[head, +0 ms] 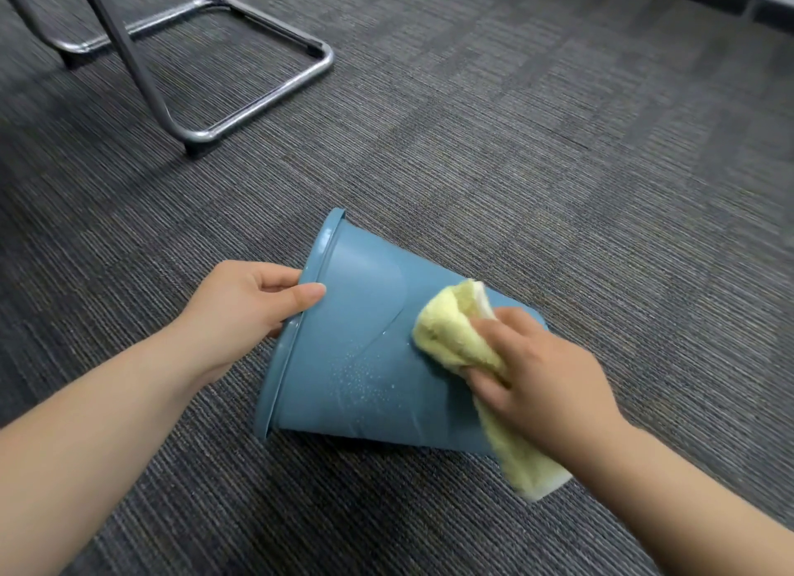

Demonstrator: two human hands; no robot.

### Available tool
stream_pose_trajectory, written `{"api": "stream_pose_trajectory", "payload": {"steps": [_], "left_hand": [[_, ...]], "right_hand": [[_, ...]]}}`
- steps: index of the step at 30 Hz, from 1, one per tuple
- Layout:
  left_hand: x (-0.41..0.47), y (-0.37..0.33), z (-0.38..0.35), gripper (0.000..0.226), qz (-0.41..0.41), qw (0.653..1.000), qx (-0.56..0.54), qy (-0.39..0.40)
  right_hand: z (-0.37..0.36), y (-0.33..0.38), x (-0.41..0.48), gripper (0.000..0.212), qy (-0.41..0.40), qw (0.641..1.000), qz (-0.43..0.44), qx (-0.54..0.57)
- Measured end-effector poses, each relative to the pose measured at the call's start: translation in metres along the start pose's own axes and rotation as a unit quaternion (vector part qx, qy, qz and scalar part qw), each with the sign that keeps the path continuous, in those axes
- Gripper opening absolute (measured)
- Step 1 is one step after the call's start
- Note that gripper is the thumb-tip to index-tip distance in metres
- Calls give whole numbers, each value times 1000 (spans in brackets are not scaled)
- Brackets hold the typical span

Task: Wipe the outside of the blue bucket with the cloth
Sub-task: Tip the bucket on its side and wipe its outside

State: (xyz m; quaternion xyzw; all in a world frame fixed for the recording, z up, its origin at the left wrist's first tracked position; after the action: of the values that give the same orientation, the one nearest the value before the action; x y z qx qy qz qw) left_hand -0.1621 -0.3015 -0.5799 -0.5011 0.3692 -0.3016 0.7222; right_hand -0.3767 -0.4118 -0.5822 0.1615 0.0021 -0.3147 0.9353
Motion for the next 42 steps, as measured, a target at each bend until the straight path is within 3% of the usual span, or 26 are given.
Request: {"api": "stream_pose_trajectory", "payload": {"steps": [3,9,12,16,20,24,29,35,42], "left_hand": [[-1,2,2,21,4,1000,0,-6],[-1,9,7,21,24,999,-9,-18],[2,9,7,21,18,1000,2,-23],[4,8,9,18,20,999,14,-21],[1,8,7,14,29,999,30,34],[-6,10,9,23,30,996,47,66],[-11,7,4,34,-2,999,17,49],[-12,-11,-6,27,-36,996,-84,-10],[-13,-21,2,16,13,988,-153,-34]], "right_hand": [[-4,9,2,44,22,999,24,-15],[4,-48,10,33,21,991,-133,-20],[3,-58,6,32,21,987,-159,-3],[-1,-60,6,30,24,985,-171,13],[2,-66,10,25,13,981,-190,18],[3,-70,11,22,12,978,-206,35],[6,-72,10,20,11,973,-223,58],[19,-69,1,19,-12,975,-215,60],[36,-53,6,12,-12,979,-169,108]]}}
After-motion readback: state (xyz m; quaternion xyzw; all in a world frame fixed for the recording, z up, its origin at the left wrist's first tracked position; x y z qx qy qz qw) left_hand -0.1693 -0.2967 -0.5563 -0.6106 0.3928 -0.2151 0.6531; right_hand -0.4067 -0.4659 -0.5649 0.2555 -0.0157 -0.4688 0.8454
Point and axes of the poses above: each hand's wrist, its own x-axis towards the middle knuckle, its own z-axis out of the back of the hand, y = z × x, the point moved 4 cm from there along x, towards the middle knuckle, and after that the axes turned 4 degrees about y, right-handed, at the moved point
